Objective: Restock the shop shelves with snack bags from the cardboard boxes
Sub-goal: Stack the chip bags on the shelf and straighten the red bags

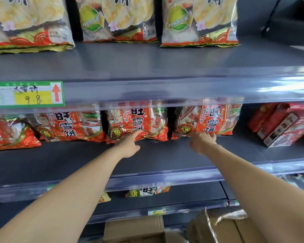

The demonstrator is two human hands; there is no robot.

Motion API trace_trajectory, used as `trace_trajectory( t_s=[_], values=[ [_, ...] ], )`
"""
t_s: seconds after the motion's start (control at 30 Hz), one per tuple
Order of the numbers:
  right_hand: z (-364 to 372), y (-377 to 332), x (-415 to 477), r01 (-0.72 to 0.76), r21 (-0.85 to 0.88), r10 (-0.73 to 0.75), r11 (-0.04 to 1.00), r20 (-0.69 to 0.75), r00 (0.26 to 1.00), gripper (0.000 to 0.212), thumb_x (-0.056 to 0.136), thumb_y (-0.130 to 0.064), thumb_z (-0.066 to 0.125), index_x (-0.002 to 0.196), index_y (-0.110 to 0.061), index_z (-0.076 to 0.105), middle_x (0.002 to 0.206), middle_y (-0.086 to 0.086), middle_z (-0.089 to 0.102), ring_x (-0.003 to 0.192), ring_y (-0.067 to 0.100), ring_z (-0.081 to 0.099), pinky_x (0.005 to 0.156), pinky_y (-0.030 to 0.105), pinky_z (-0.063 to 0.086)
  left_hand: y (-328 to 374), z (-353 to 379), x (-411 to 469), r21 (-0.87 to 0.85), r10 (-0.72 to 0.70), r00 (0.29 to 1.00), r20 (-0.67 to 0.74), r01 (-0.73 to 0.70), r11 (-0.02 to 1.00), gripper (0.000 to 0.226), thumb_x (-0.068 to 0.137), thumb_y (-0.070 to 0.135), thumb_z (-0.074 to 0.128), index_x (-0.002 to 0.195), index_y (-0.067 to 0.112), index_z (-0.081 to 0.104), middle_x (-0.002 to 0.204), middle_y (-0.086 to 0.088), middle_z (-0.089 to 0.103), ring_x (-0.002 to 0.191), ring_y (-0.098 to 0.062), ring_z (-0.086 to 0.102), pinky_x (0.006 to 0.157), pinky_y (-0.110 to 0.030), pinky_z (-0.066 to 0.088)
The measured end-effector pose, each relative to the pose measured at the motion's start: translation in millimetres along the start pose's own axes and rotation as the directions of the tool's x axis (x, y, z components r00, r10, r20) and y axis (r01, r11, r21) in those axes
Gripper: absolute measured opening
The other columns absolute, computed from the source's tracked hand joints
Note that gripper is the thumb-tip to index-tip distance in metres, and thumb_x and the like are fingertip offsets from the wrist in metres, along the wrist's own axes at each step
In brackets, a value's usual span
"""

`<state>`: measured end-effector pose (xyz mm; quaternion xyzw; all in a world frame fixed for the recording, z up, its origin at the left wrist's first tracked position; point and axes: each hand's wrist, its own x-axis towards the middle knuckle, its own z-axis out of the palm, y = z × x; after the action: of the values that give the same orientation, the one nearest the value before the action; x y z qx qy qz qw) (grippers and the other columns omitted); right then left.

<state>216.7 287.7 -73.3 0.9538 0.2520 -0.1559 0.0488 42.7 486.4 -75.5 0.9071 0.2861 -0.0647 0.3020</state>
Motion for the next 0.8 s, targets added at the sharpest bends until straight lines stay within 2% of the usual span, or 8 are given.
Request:
trace_trajectory(
  t_s=[0.1,0.3,0.5,0.6,0.7,0.8],
  values=[
    [-2,3,16,0.029,-0.011,-0.029,1.0,-0.04,0.999,0.046,0.091,-0.02,0.042,0.134,-0.036,0.044,0.134,0.006,0.056,0.13,0.032,0.045,0.116,0.053,0.008,-2,-2,10,0.037,-0.025,0.999,-0.025,0.026,0.999,0.069,0.096,0.016,0.051,0.149,0.041,0.015,0.155,-0.006,0.026,0.132,-0.028,0.042,0.096,-0.034,0.042],
    [-10,11,14,0.075,-0.018,-0.077,0.997,-0.121,0.99,0.04,0.09,-0.015,0.043,0.124,-0.028,0.058,0.121,0.005,0.064,0.118,0.027,0.057,0.115,0.056,0.005,7,6,22,0.1,-0.02,0.997,-0.081,0.029,0.995,0.071,0.094,0.016,0.054,0.15,0.033,0.014,0.155,-0.007,0.027,0.132,-0.029,0.04,0.103,-0.037,0.04],
    [-14,10,-3,0.085,-0.055,-0.093,0.995,-0.151,0.984,0.036,0.091,-0.015,0.043,0.122,-0.024,0.058,0.118,0.006,0.064,0.113,0.025,0.057,0.112,0.047,0.021,12,4,14,0.102,-0.022,0.998,-0.056,0.027,0.994,0.071,0.095,0.016,0.052,0.15,0.034,0.012,0.157,-0.006,0.022,0.135,-0.029,0.039,0.1,-0.036,0.041],
    [-13,0,-12,0.112,-0.04,-0.116,0.993,-0.147,0.982,0.036,0.091,-0.015,0.043,0.123,-0.021,0.057,0.123,0.007,0.062,0.117,0.026,0.055,0.11,0.044,0.024,16,2,3,0.1,-0.016,0.999,-0.032,0.019,0.995,0.071,0.096,0.017,0.051,0.151,0.035,0.011,0.158,-0.003,0.021,0.13,-0.027,0.043,0.091,-0.033,0.043],
    [-16,-13,-26,0.149,-0.011,-0.149,0.989,-0.13,0.98,0.038,0.092,-0.016,0.043,0.128,-0.021,0.055,0.128,0.008,0.059,0.122,0.027,0.051,0.108,0.039,0.027,20,-2,-8,0.083,0.004,1.0,-0.006,-0.004,0.997,0.072,0.095,0.017,0.051,0.151,0.035,0.008,0.159,-0.002,0.017,0.136,-0.027,0.037,0.098,-0.033,0.04],
    [-21,-26,-41,0.199,0.03,-0.195,0.98,-0.09,0.977,0.046,0.093,-0.017,0.045,0.138,-0.025,0.045,0.136,0.008,0.053,0.127,0.028,0.047,0.107,0.035,0.032,20,-8,-20,0.08,0.009,1.0,0.022,-0.011,0.997,0.072,0.095,0.018,0.051,0.152,0.032,0.009,0.159,-0.002,0.017,0.137,-0.026,0.036,0.102,-0.034,0.039]
  ],
)
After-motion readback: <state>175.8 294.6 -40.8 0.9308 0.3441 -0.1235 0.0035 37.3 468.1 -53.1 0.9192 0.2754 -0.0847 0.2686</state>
